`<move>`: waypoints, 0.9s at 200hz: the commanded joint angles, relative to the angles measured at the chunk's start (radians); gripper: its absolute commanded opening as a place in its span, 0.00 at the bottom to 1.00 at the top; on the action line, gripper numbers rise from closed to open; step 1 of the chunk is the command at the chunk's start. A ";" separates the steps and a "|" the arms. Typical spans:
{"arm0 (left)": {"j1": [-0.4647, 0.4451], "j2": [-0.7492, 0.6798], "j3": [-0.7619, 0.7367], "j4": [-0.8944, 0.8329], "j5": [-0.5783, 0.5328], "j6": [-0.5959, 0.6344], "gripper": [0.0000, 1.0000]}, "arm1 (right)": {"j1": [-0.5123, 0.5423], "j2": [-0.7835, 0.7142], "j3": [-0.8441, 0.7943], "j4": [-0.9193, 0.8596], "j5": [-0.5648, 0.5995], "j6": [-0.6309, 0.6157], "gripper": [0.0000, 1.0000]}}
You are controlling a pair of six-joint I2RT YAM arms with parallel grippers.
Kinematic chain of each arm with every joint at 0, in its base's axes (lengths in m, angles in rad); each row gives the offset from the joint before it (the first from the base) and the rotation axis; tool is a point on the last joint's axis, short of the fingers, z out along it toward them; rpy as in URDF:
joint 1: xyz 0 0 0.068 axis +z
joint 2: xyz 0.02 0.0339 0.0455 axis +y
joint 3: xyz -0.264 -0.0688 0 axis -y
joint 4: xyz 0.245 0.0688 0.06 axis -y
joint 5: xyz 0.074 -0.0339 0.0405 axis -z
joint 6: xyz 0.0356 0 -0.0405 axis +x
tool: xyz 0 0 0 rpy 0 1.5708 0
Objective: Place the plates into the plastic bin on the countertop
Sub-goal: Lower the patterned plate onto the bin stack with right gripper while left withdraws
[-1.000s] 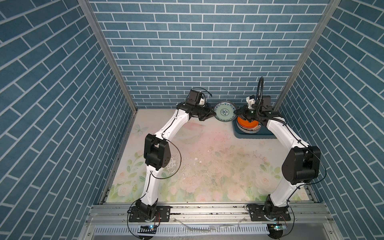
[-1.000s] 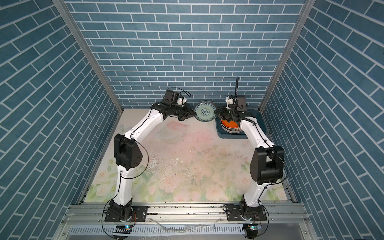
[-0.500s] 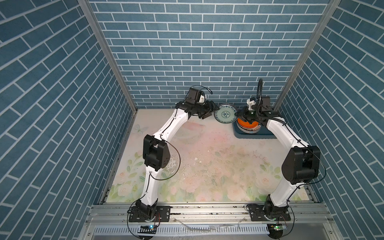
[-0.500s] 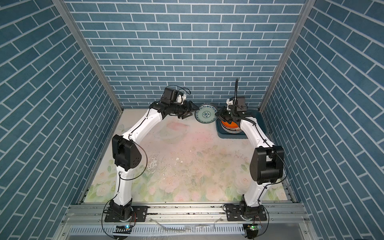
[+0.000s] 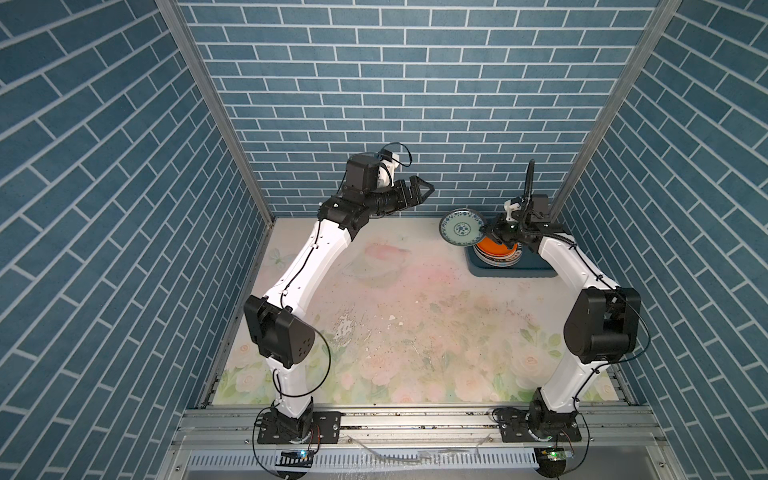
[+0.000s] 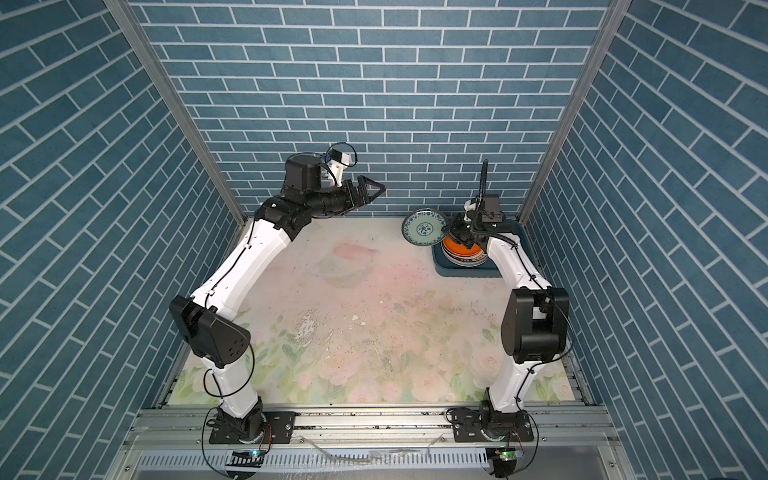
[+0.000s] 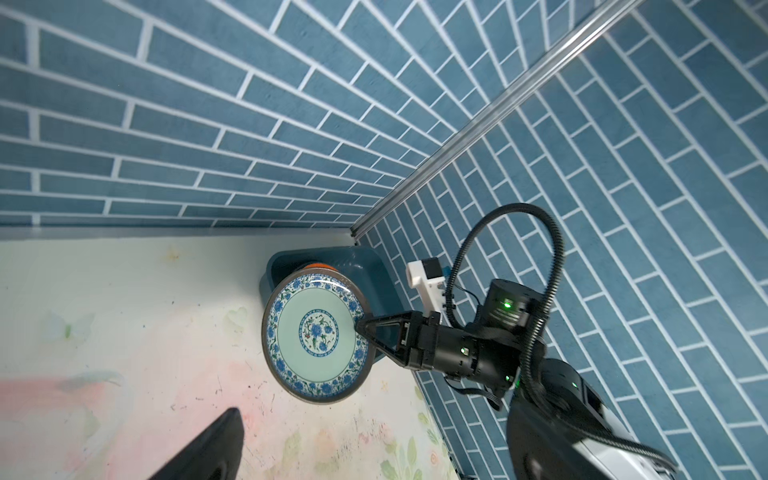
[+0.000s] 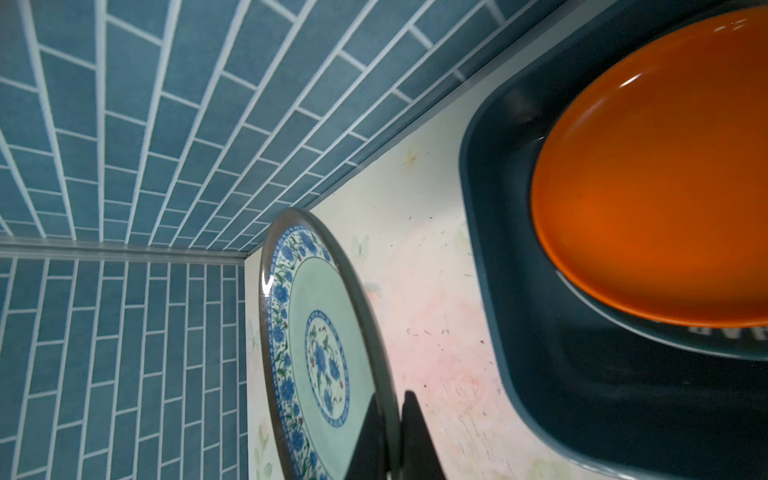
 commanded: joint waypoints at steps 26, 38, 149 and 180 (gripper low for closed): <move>0.004 -0.135 -0.130 0.154 0.013 0.096 1.00 | -0.099 0.038 0.002 0.006 0.034 -0.052 0.00; 0.003 -0.162 -0.168 0.179 0.005 0.095 1.00 | -0.120 0.054 0.008 0.005 0.035 -0.058 0.00; 0.003 -0.239 -0.267 0.209 -0.051 0.079 1.00 | -0.208 0.222 0.085 0.008 0.043 -0.059 0.00; 0.003 -0.241 -0.273 0.211 -0.069 0.072 1.00 | -0.215 0.265 0.125 -0.006 0.049 -0.062 0.00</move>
